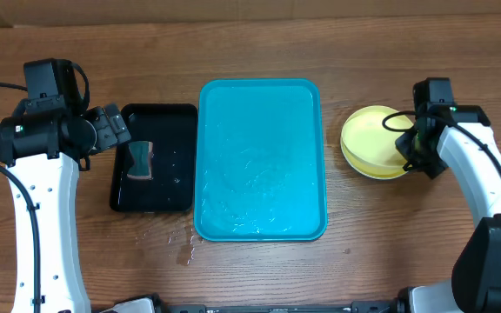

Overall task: Clean dirty plates on tray and stack at the side
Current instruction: 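Carry the plate right and lower it onto the other yellow plate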

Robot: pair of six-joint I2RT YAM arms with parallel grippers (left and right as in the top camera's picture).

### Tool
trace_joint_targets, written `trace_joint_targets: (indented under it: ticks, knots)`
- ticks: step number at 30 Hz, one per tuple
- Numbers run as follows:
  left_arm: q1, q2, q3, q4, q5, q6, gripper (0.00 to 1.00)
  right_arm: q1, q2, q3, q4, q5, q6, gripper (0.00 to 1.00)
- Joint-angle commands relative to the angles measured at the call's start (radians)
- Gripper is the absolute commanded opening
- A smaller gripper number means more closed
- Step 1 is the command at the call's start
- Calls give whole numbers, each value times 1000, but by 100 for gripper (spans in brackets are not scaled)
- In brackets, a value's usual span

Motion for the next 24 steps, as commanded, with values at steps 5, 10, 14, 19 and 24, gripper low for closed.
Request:
trace_joint_targets:
  ticks: [5,10,14,19,24]
  knots:
    - [0,2,15,1,5,-17,100,-1,-12,-11,32,14,6,4]
    - [0,2,15,1,5,-17,100,-1,-12,-11,35,8,6,4]
    - [0,2,15,1,5,-17,100,0,-12,-21,44,-9,6,23]
    - [0,2,15,1,5,-17,100,0,-12,-80,99,-12,6,41]
    - [0,2,15,1,5,-17,100,0,-12,-141,149,-23,6,48]
